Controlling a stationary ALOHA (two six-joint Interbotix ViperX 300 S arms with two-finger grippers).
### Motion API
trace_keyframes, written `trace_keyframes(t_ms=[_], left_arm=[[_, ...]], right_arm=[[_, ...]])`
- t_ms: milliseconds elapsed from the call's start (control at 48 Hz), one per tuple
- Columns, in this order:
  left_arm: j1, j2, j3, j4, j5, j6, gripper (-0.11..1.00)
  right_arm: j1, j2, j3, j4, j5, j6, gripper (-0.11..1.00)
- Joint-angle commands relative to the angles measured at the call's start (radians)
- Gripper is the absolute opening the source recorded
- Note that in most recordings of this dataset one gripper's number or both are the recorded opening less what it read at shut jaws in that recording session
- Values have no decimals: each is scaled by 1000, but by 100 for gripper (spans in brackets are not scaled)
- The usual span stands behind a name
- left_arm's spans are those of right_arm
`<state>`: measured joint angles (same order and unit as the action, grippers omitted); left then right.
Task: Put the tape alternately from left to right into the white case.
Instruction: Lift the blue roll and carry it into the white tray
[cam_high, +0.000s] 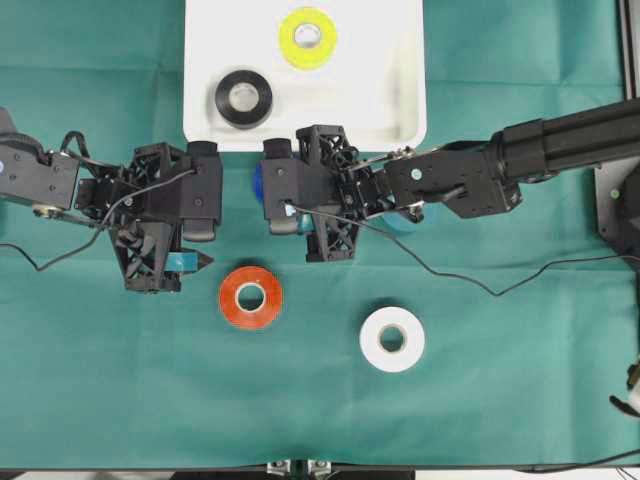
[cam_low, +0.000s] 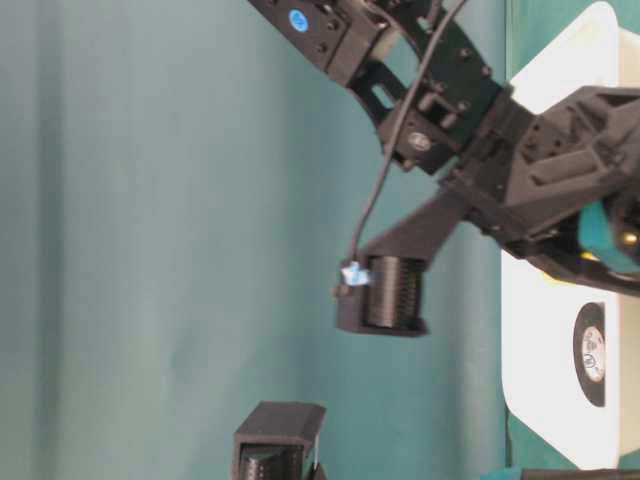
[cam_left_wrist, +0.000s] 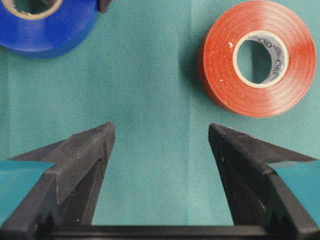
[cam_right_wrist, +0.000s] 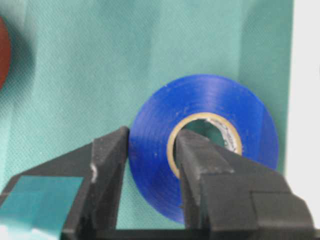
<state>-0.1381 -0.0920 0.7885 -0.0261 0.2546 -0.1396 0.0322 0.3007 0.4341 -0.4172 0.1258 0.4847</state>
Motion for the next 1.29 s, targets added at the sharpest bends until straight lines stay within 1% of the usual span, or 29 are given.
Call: trace_keyframes(t_ms=[0,167,501,855,1064,1272], left_arm=[[-3,-23,-8,-2,-5,2,94],[-3,-23,-8,-2,-5,0,93],[-3,-25,-8,-2,-5,0,93],[-3,-23,-8,-2,-5,0,93],[-3,-25,-8,-2,-5,0,93],[-3,-25,-8,-2,-5,0,94]], right_arm=[[21,-75,-2,-3,-6,2,33],[41,-135,14,-3,-6,0,33],[41,-250,74,-3,-3,-2,33],[35,-259,84,-3,-3,-3,33],[6,-267,87,-3,26,-8,33],[-44,-296,104,-6,54,-12,33]])
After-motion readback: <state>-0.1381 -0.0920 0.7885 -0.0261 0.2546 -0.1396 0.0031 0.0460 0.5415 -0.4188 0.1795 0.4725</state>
